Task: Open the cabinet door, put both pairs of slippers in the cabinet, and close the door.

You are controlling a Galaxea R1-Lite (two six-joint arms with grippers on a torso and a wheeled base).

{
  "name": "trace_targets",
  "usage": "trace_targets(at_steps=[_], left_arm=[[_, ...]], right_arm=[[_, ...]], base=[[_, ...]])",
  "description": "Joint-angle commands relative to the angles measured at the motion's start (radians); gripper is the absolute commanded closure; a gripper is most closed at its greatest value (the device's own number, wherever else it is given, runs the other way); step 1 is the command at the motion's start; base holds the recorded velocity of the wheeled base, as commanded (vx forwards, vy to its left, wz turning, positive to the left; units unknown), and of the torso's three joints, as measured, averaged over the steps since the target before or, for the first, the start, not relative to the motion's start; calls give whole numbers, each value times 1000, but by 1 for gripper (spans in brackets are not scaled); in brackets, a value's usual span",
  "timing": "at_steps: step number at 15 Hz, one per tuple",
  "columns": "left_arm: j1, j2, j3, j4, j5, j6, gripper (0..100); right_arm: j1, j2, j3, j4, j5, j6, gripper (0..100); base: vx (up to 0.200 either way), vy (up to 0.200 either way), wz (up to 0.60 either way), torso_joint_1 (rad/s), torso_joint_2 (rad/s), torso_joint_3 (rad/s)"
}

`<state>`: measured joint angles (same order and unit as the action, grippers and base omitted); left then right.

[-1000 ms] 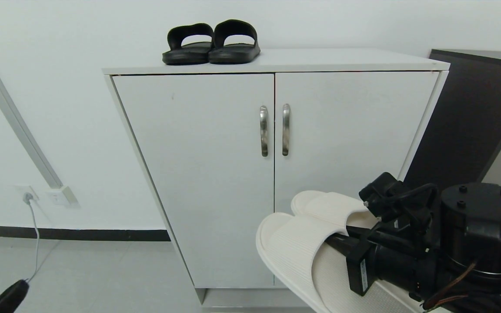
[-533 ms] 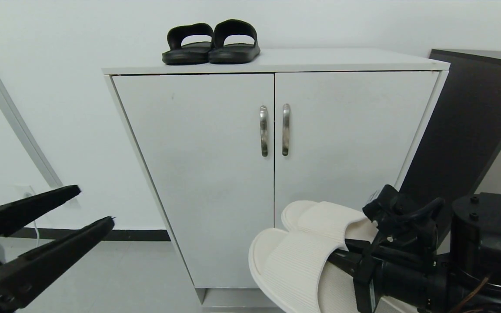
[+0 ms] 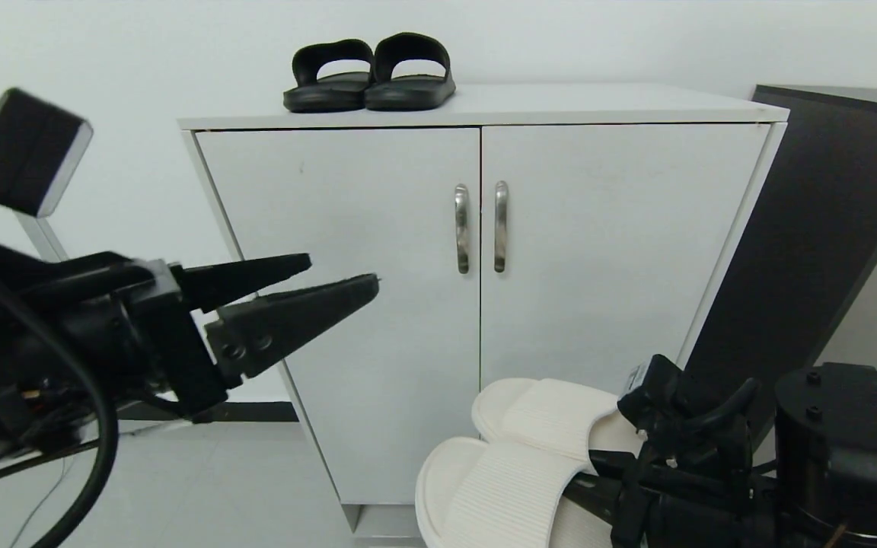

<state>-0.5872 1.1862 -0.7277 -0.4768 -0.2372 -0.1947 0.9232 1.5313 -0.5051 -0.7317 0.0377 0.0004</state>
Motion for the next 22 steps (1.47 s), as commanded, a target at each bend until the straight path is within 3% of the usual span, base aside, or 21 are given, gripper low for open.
trace_targets(at_steps=[1, 6, 8, 10, 12, 15, 22], left_arm=[[-71, 128, -125, 1, -1, -42, 0], [-126, 305, -259, 1, -8, -43, 0], [-126, 368, -308, 3, -96, -51, 0], [-125, 395, -340, 1, -165, -108, 0], [-103, 454, -389, 0, -189, -147, 0], [-105, 498, -430, -46, -166, -160, 0], [-100, 581, -512, -42, 12, -152, 0]], right_arm=[[14, 21, 0, -3, 8, 0, 100], [16, 30, 2, -3, 8, 0, 100], [17, 33, 2, -2, 8, 0, 100], [17, 35, 2, -2, 8, 0, 100], [20, 41, 2, -3, 8, 0, 100], [20, 43, 0, -3, 7, 0, 100], [20, 41, -1, -5, 4, -2, 100]], base=[[0, 0, 0, 0, 0, 0], [0, 0, 0, 0, 0, 0], [0, 0, 0, 0, 0, 0], [0, 0, 0, 0, 0, 0], [0, 0, 0, 0, 0, 0], [0, 0, 0, 0, 0, 0], [0, 0, 0, 0, 0, 0]])
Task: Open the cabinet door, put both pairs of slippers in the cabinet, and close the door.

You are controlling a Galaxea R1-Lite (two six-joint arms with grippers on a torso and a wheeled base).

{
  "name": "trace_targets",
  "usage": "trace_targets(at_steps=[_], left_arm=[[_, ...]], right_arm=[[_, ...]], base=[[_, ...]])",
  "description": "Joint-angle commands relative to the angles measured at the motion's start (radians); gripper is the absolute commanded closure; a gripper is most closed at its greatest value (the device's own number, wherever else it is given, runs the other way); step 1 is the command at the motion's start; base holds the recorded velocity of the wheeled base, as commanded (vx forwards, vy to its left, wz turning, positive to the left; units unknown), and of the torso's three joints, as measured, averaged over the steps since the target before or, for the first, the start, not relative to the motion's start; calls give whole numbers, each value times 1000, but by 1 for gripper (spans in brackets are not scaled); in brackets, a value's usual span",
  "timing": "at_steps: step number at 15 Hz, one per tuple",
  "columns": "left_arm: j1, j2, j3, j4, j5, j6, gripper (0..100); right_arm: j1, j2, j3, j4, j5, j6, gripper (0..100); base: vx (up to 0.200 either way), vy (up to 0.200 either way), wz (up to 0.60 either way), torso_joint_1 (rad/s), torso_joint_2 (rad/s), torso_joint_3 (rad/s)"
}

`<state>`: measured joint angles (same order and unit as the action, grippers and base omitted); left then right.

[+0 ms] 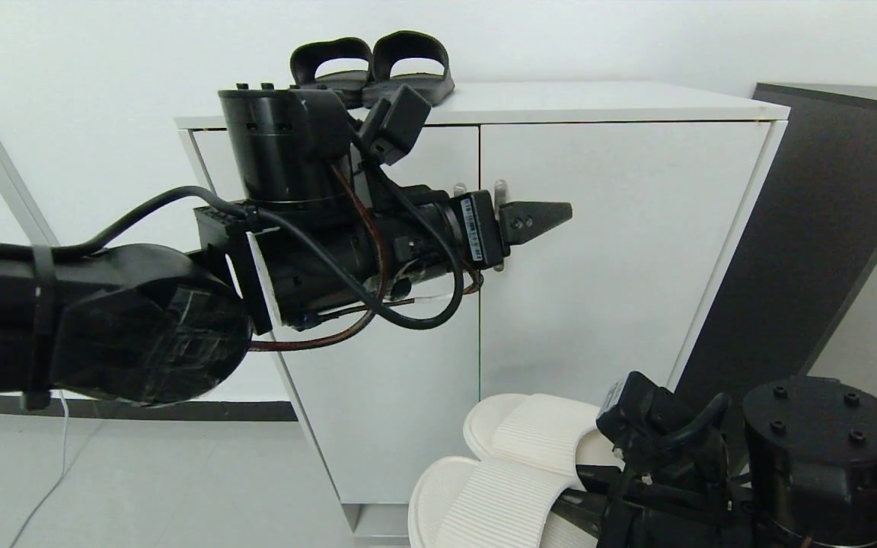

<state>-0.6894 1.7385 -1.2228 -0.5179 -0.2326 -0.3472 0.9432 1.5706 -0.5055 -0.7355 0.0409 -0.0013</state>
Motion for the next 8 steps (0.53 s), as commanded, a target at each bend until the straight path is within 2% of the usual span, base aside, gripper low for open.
trace_targets(at_steps=[1, 4, 8], left_arm=[[4, 39, -32, 1, 12, 1, 0], [14, 87, -72, 1, 61, 22, 0], [48, 108, -81, 1, 61, 27, 0]], right_arm=[[0, 3, -1, -2, 1, 0, 100], [0, 8, 1, -10, -1, 0, 100], [0, 15, -1, -10, -3, -2, 100]], base=[[0, 0, 0, 0, 0, 0], [0, 0, 0, 0, 0, 0], [0, 0, 0, 0, 0, 0]])
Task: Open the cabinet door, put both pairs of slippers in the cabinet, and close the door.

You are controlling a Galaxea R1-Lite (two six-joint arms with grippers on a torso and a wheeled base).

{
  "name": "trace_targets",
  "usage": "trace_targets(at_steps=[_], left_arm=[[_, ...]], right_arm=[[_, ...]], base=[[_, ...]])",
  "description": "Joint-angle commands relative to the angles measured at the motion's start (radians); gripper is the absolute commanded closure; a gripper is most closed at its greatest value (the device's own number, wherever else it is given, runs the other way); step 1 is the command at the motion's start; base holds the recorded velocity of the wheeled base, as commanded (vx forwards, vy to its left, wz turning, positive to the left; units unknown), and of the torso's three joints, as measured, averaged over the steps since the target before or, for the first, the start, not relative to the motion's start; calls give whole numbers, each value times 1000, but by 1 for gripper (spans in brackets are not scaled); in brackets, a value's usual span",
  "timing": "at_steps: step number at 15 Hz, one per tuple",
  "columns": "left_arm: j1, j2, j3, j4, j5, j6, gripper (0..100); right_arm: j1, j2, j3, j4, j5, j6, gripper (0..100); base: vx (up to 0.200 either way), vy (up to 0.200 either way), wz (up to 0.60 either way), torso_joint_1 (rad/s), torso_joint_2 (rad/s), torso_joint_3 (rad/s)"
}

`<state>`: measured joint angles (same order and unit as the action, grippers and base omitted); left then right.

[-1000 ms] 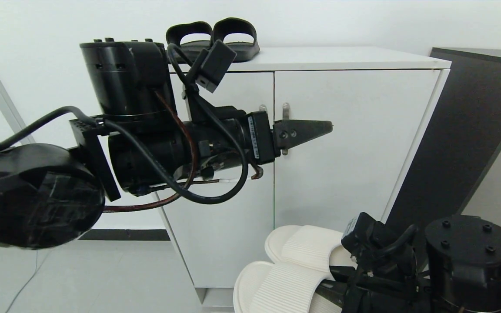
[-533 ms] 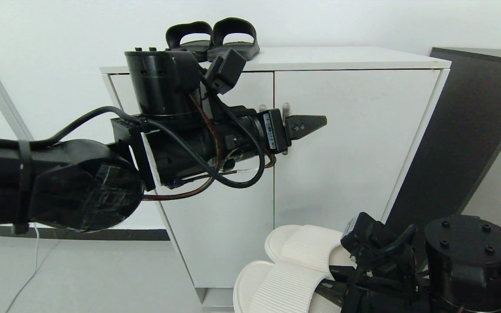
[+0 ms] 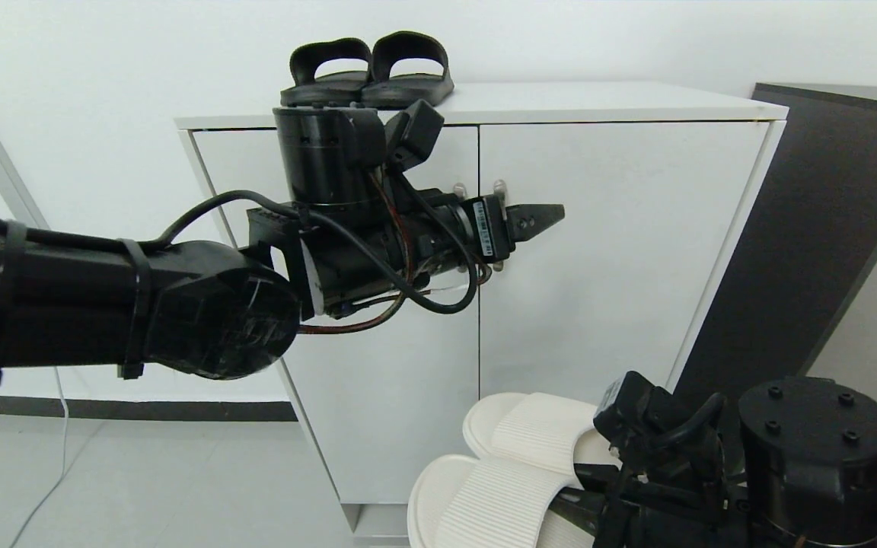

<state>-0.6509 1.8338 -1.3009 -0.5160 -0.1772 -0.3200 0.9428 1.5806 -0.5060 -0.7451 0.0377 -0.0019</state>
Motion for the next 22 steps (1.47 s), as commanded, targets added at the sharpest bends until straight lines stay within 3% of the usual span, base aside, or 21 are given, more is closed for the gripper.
trace_targets(at_steps=[1, 7, 8, 14, 22], left_arm=[[13, 21, -11, 1, 4, -1, 0], [11, 59, -69, 34, -4, -2, 0], [11, 58, -69, 34, -4, -2, 100], [2, -10, 11, 28, -5, -4, 100], [-67, -183, 241, -24, -2, -1, 100]], right_arm=[[1, 7, 0, 0, 1, -3, 100], [1, 5, 3, 0, 1, -20, 100], [2, 4, 3, 0, 1, -20, 100], [25, -2, 18, 0, 2, -20, 100], [67, -48, 78, 0, 79, -55, 100]], base=[[0, 0, 0, 0, 0, 0], [0, 0, 0, 0, 0, 0], [0, 0, 0, 0, 0, 0], [0, 0, 0, 0, 0, 0], [0, 0, 0, 0, 0, 0]])
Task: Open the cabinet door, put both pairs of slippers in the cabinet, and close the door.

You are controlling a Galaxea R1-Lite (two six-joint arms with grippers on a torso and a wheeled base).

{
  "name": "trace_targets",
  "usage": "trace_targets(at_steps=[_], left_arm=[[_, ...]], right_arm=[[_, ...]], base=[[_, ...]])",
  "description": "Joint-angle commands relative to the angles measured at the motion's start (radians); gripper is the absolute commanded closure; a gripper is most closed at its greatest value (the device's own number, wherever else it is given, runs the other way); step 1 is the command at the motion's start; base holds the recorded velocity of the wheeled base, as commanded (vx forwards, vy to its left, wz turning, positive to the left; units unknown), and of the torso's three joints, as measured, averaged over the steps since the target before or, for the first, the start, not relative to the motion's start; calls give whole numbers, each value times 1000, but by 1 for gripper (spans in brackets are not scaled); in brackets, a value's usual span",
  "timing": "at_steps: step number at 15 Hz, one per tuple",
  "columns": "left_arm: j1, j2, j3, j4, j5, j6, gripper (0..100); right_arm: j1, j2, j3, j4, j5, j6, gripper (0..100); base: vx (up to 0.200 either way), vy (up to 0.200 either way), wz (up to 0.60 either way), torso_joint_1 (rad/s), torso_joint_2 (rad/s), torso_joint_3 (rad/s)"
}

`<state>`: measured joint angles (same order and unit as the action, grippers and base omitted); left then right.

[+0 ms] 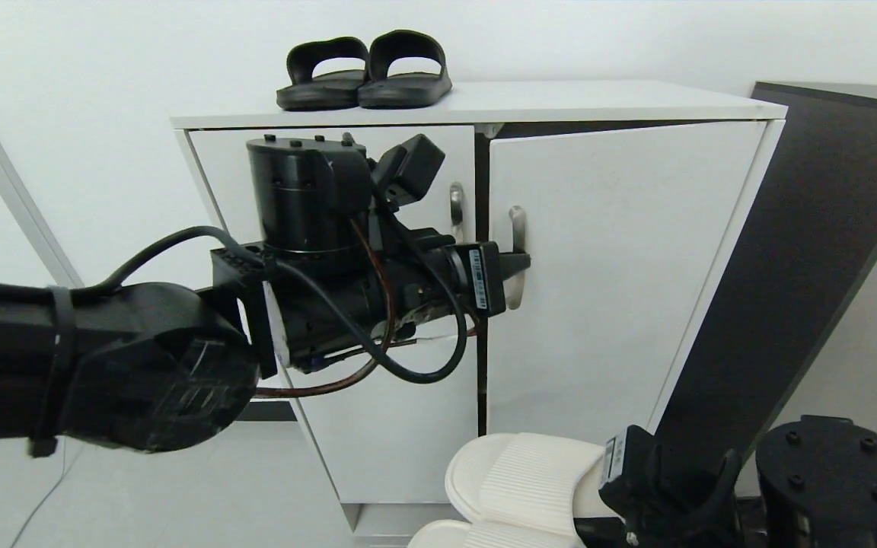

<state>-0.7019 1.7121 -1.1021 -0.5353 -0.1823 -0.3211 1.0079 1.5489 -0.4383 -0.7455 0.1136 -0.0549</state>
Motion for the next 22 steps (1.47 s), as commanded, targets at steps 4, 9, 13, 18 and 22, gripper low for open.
trace_targets(at_steps=[4, 9, 13, 18, 22], left_arm=[[-27, -157, 120, -6, 1, -1, 100], [28, -117, 102, -6, 0, -4, 100], [68, -46, 33, -6, -6, -13, 100], [84, 27, -44, -5, -6, -15, 100], [91, 80, -104, -3, -6, -15, 100]], right_arm=[[1, -18, 26, 0, 29, -25, 100], [1, -18, 27, 0, 28, -33, 100], [1, -18, 29, 0, 28, -46, 100], [1, -16, 30, 0, 26, -46, 100], [1, -13, 32, 0, 26, -46, 100]], base=[[0, 0, 0, 0, 0, 0], [0, 0, 0, 0, 0, 0], [0, 0, 0, 0, 0, 0], [0, 0, 0, 0, 0, 0], [0, 0, 0, 0, 0, 0]])
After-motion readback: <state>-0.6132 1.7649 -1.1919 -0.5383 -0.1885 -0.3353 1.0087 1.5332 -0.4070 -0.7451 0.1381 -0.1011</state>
